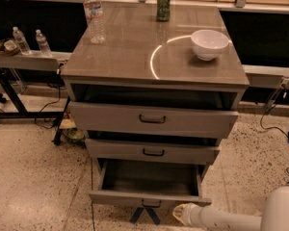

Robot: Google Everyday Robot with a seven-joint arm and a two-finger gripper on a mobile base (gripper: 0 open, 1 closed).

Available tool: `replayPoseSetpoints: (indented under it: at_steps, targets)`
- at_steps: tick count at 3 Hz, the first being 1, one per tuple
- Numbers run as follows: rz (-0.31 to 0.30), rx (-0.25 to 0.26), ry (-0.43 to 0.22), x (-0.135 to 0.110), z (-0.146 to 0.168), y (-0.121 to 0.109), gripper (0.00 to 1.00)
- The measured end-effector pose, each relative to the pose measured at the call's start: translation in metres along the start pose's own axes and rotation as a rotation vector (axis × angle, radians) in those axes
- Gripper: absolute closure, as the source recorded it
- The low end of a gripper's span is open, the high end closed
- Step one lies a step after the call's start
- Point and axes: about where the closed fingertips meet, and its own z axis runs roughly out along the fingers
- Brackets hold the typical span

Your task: Close bottom drawer

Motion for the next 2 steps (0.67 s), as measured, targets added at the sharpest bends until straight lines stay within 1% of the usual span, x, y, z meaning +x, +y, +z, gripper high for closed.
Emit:
replayPoseSetpoints:
  at_steps: [1, 2]
  targets:
    - [-0.023, 0.057, -0.036, -0.0091, 0.0072, -0.0242, 1.0]
    - [-0.025, 0.066, -0.041, -0.011, 0.0081, -0.0287, 1.0]
